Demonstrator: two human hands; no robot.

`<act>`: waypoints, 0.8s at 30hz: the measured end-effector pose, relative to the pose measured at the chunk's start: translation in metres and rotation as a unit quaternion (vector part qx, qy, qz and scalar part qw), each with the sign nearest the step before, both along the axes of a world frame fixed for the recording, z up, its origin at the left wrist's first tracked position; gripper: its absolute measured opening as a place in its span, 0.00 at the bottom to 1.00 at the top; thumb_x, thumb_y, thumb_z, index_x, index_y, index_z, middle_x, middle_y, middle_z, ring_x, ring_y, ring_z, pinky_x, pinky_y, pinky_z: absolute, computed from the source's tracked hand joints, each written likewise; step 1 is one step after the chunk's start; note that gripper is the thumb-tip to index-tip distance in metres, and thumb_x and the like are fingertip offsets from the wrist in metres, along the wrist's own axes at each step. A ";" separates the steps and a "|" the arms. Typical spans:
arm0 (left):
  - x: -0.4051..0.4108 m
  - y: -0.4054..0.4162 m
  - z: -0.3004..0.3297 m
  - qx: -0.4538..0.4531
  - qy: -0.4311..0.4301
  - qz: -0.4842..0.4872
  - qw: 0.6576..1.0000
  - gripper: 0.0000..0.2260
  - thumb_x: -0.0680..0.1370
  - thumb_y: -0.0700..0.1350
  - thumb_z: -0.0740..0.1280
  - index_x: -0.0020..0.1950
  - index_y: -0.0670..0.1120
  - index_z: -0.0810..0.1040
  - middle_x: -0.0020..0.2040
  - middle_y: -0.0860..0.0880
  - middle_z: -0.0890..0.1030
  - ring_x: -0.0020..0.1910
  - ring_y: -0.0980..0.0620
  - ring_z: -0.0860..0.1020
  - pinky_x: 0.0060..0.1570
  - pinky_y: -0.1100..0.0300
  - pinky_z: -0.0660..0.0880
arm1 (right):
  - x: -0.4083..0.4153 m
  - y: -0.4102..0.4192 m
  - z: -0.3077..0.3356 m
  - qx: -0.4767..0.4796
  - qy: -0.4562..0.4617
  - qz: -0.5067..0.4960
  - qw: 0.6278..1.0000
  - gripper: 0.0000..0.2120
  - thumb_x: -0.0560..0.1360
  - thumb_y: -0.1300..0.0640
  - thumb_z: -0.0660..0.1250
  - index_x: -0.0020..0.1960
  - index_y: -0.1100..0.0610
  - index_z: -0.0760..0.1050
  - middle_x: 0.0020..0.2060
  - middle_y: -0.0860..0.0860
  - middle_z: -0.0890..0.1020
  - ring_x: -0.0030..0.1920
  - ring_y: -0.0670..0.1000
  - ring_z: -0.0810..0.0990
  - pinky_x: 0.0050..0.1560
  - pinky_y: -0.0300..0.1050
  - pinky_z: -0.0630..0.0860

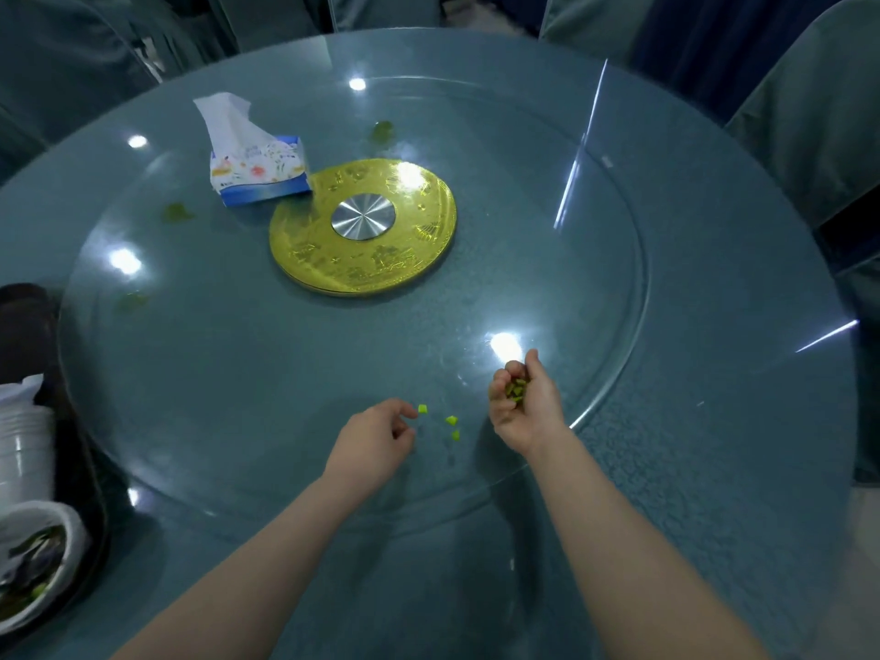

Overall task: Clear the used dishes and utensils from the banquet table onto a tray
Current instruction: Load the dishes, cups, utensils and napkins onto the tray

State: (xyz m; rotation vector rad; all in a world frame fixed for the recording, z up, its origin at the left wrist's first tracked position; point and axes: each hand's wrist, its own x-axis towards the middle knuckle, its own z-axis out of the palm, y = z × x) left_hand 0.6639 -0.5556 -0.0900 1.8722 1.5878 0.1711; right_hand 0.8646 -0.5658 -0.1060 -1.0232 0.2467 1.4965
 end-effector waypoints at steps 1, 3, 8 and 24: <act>0.006 0.002 -0.001 0.007 0.011 -0.010 1.000 0.11 0.75 0.44 0.68 0.58 0.48 0.77 0.40 0.55 0.79 0.42 0.53 0.77 0.42 0.62 0.69 | 0.002 0.001 -0.001 -0.005 -0.029 0.005 1.000 0.22 0.80 0.42 0.57 0.32 0.53 0.68 0.23 0.49 0.73 0.20 0.45 0.71 0.16 0.32 0.57; 0.017 0.007 -0.004 0.013 0.058 -0.037 0.998 0.16 0.75 0.51 0.69 0.59 0.47 0.71 0.45 0.51 0.78 0.48 0.47 0.77 0.45 0.58 0.69 | 0.006 0.003 -0.004 -0.024 -0.140 0.044 0.989 0.22 0.80 0.44 0.58 0.31 0.54 0.67 0.23 0.50 0.71 0.19 0.46 0.65 0.18 0.32 0.55; 0.037 0.020 -0.009 0.017 0.211 -0.092 0.973 0.20 0.78 0.60 0.61 0.56 0.45 0.64 0.55 0.43 0.75 0.53 0.38 0.77 0.41 0.53 0.66 | 0.010 0.000 -0.015 -0.046 -0.576 0.260 0.773 0.24 0.79 0.46 0.59 0.29 0.55 0.59 0.25 0.55 0.63 0.27 0.52 0.63 0.31 0.44 0.58; 0.003 -0.001 0.001 -0.188 -0.165 0.190 0.949 0.11 0.78 0.32 0.52 0.43 0.44 0.70 0.34 0.45 0.72 0.30 0.49 0.69 0.25 0.64 0.67 | -0.042 -0.009 -0.008 -0.052 -0.801 0.480 0.354 0.25 0.78 0.37 0.55 0.57 0.58 0.74 0.54 0.57 0.81 0.55 0.60 0.80 0.46 0.48 0.72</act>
